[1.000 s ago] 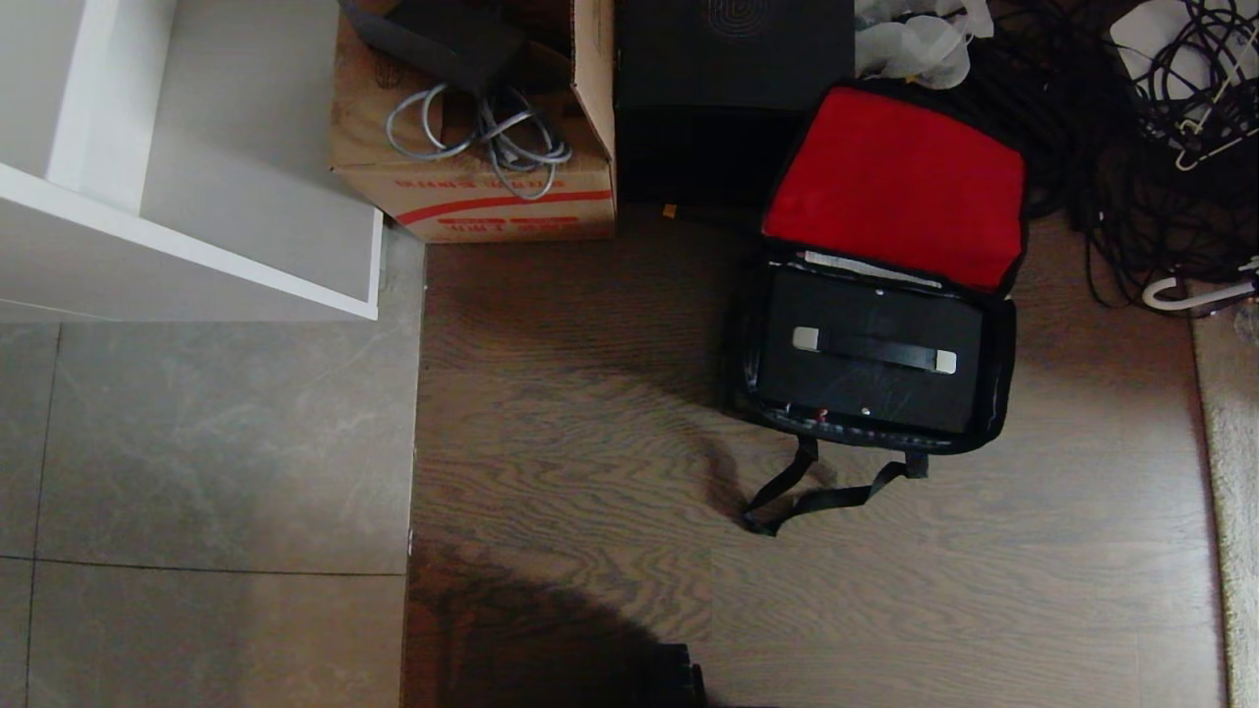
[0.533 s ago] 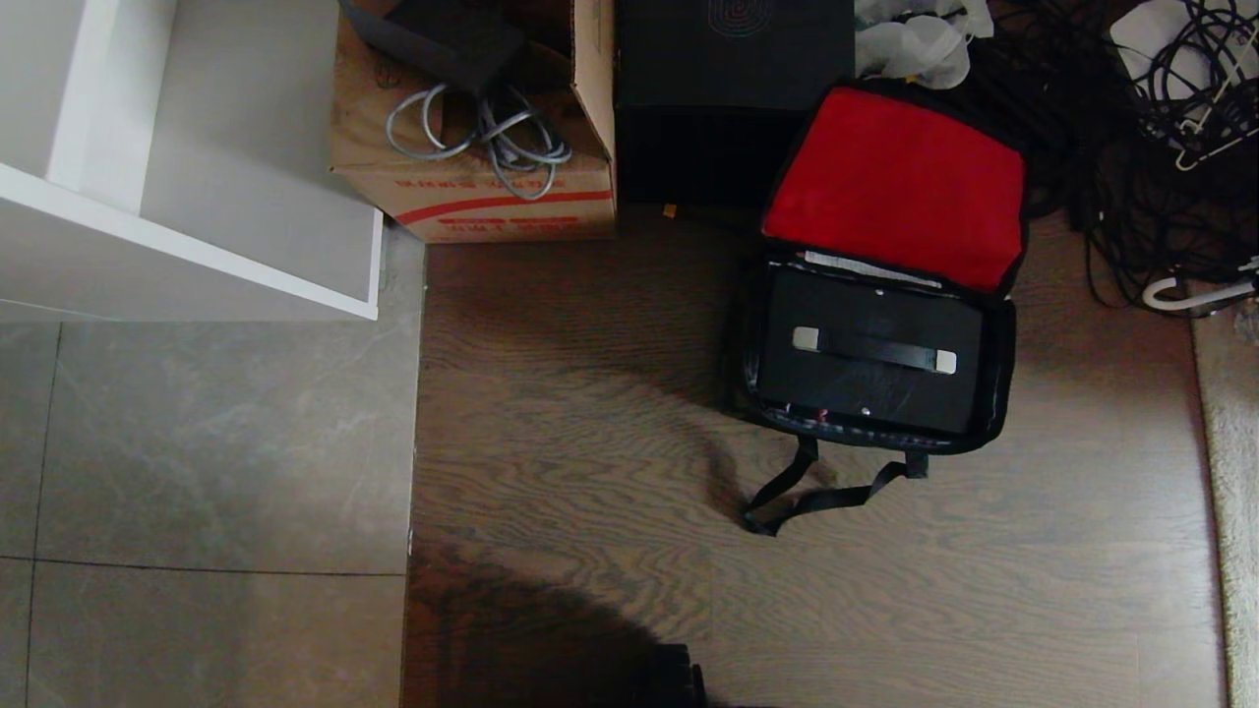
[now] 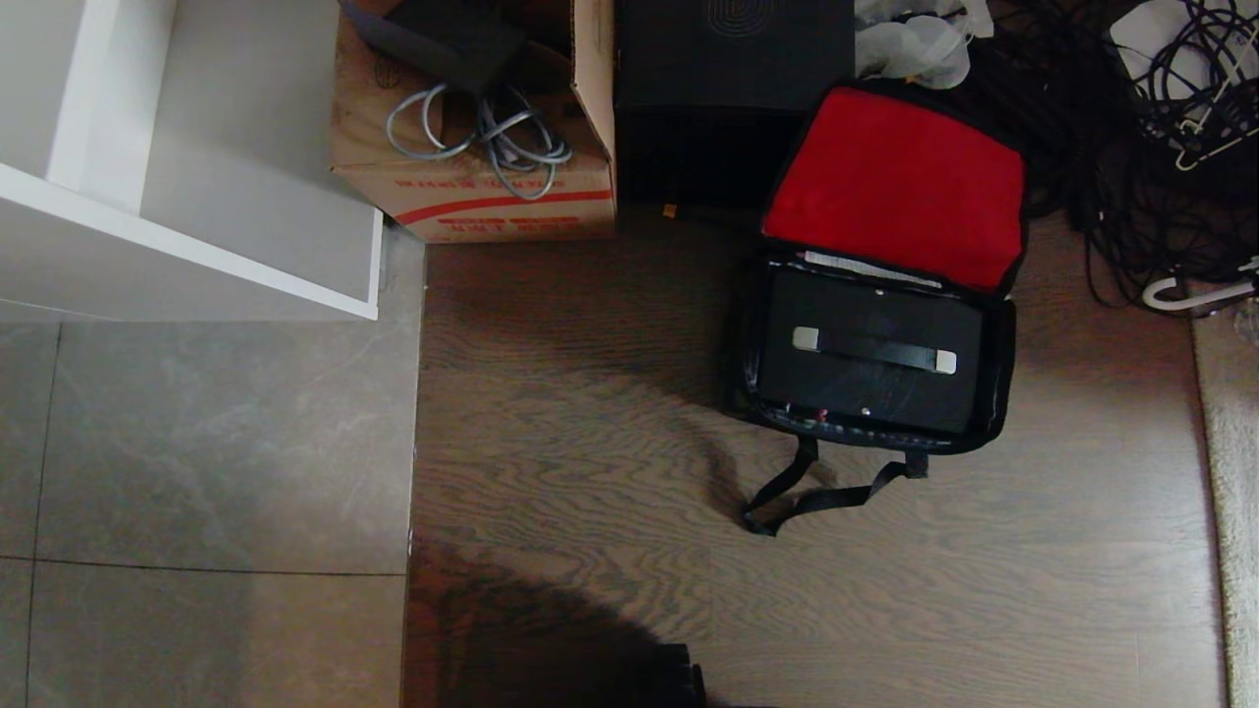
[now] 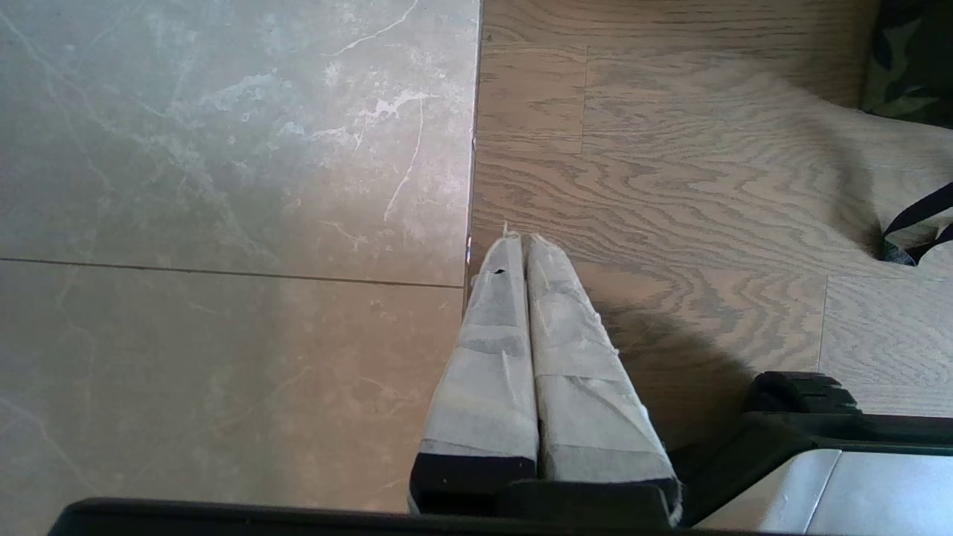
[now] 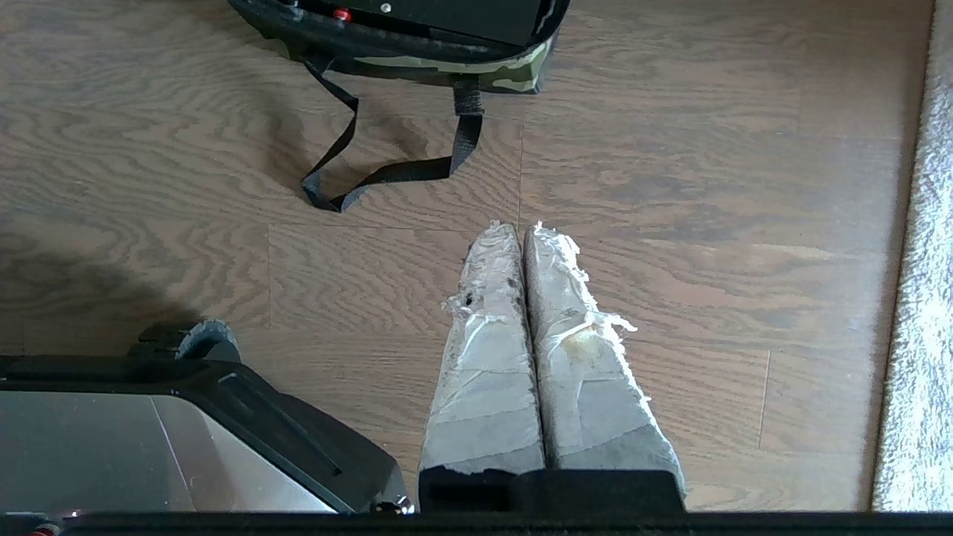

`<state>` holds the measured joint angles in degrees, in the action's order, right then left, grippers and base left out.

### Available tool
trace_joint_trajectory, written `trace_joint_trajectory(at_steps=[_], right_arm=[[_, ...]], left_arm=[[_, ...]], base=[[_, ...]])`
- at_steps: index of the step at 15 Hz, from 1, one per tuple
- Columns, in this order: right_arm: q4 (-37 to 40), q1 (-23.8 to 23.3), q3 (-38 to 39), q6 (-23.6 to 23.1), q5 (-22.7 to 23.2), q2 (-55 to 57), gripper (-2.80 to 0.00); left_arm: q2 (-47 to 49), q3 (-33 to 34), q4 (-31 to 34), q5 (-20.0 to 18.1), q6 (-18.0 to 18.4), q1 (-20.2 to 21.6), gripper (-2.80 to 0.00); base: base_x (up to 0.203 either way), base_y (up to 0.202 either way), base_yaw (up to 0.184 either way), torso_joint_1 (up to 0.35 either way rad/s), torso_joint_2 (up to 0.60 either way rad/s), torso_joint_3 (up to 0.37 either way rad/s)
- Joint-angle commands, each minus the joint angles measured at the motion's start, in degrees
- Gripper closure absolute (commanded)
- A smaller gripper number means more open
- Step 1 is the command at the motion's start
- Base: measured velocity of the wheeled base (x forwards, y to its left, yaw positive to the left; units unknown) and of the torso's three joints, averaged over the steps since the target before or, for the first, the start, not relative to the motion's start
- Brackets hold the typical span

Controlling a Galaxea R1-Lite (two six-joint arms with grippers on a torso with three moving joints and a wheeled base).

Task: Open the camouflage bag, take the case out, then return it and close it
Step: Grip the handle

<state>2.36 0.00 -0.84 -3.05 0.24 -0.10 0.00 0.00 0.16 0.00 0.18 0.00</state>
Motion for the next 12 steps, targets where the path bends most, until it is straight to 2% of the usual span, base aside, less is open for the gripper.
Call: trace_joint_trajectory(at_steps=[1,12], right_arm=[[0.01,0.00,-0.04,-0.03,0.02,0.19,0.00],[0.01,0.00,0.05,-0.03,0.02,0.19,0.00]], left_arm=[[0.09,0.00,0.02,0.00,-0.01,0.00,0.00],[0.09,0.00,0.02,0.00,-0.01,0.00,0.00]], base=[[0.000,0.000,0.000,0.000,0.00,0.000],[0.000,0.000,0.000,0.000,0.00,0.000]])
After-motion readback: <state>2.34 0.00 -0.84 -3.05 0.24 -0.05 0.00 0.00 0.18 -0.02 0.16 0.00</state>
